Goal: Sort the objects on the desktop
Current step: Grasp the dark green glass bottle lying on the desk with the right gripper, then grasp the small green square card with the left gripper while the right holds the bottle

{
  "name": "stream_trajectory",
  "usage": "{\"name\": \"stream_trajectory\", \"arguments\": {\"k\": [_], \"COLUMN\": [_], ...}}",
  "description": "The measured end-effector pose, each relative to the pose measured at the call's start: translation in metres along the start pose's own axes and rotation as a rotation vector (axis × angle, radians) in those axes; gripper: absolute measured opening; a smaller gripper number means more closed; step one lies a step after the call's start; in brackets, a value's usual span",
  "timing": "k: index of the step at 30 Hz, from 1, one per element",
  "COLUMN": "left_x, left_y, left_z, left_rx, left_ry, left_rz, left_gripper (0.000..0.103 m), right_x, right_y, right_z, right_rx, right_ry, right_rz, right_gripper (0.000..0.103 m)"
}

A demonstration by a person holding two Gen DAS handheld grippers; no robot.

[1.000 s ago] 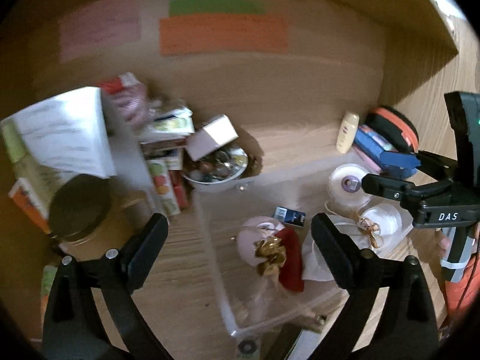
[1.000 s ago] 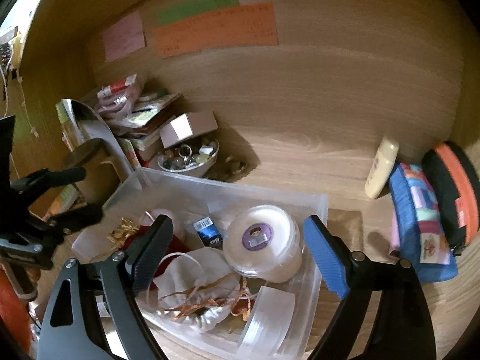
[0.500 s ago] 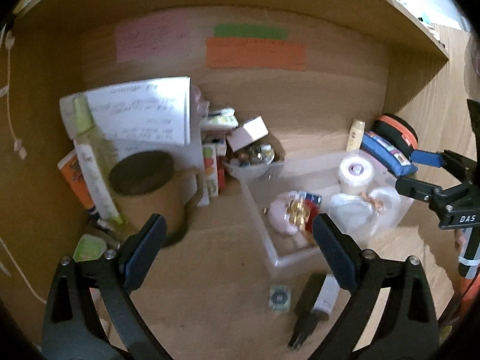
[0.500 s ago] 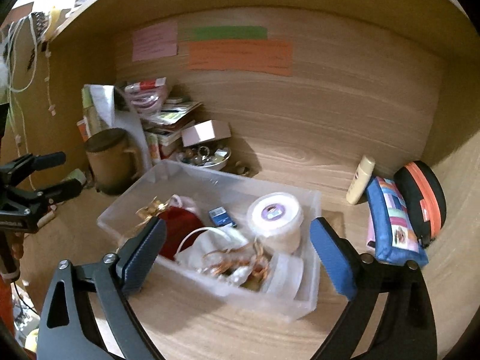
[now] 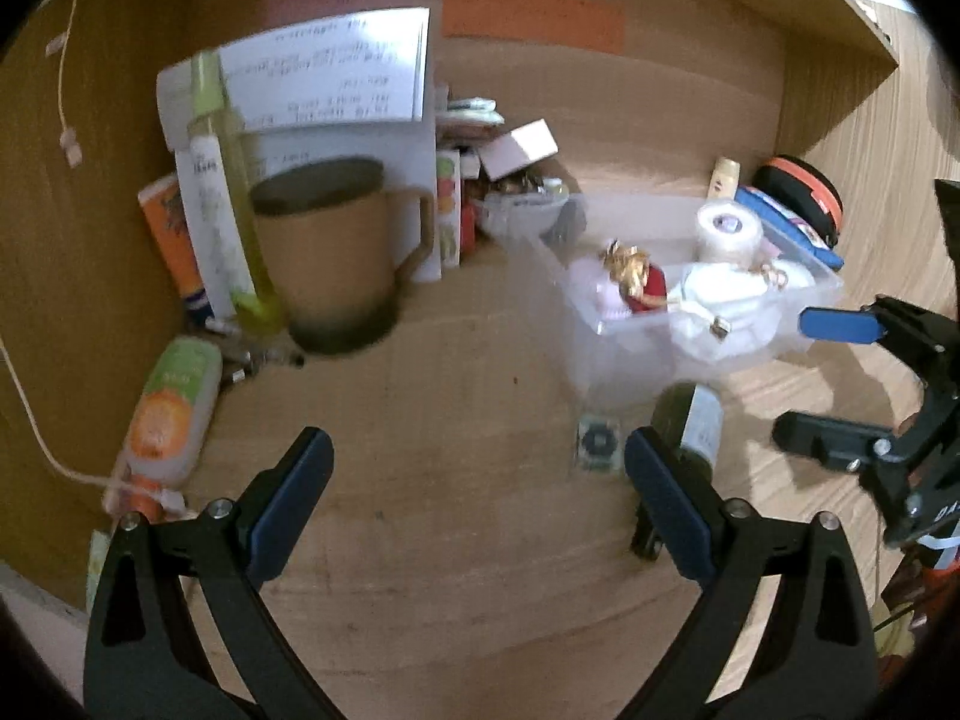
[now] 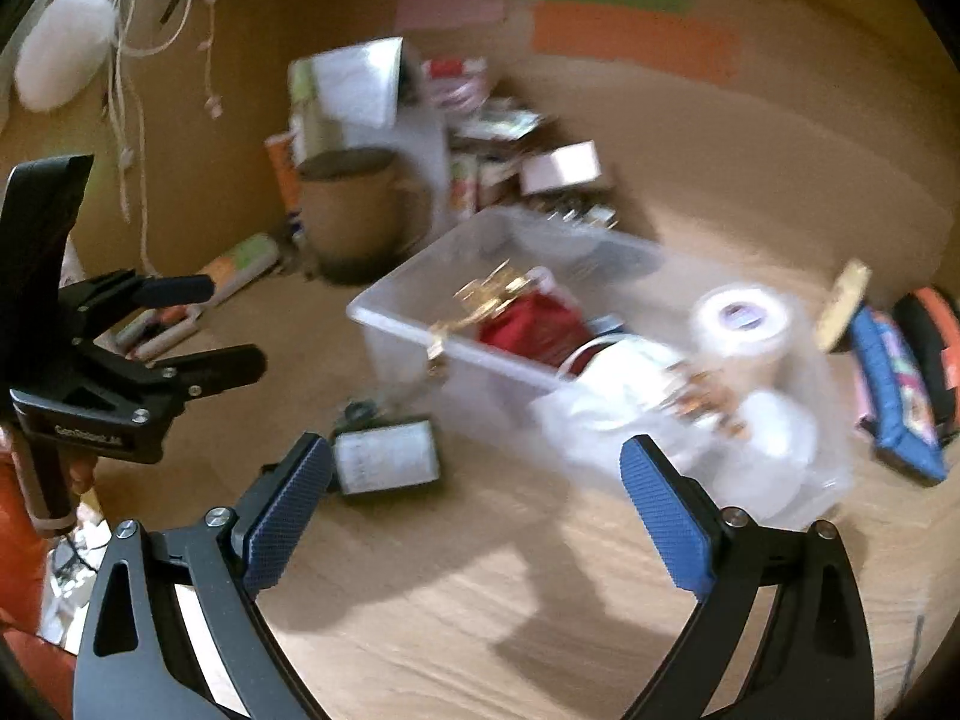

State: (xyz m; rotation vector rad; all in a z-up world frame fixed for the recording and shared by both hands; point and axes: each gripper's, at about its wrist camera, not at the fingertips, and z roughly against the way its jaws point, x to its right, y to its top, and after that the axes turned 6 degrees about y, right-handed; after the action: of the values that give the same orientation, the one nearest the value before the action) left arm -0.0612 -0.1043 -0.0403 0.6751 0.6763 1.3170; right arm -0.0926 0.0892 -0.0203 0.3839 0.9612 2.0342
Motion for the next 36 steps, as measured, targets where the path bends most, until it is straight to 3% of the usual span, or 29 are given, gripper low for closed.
{"name": "stream_trajectory", "arguments": {"k": [4,12,18,20,21,36], "left_x": [-0.001,-0.009,-0.006,-0.005,-0.004,0.030], "left_y": [-0.013,-0.030,-0.028,-0.027,-0.026,-0.008], "left_z": [-0.005,-0.015,-0.019,-0.020,-0.020,-0.043], "left_rx": [-0.026,-0.072,-0.084,-0.082,-0.082,-0.101], "left_ry": [-0.005,-0.012,-0.021,-0.018,-0.019,-0.012], "left_rz": [0.007,0.031,0.016,0.005,0.001,-0.087], "left_gripper": [0.099,0.099,0.099,0.099,0.099,0.099], "right_x": [-0.009,-0.009,-0.005,-0.006,-0.006,0.020], "right_y": [-0.006,0.002,0.005,0.003,0.003,-0.017], "right_z": [-0.022,-0.046,-0.058,-0.061,-0.062,-0.014], "right_rx": [-0.062,-0.103,-0.139,-0.151,-0.154,-0.083], "right_ry": [0.042,0.059,0.117,0.148,0.154,0.092], "right_rz": [0.006,0.016,-0.012,-0.014,-0.016,-0.046], "right_gripper": [0.096,0.093,0.077,0.062,0.061,0.061]}}
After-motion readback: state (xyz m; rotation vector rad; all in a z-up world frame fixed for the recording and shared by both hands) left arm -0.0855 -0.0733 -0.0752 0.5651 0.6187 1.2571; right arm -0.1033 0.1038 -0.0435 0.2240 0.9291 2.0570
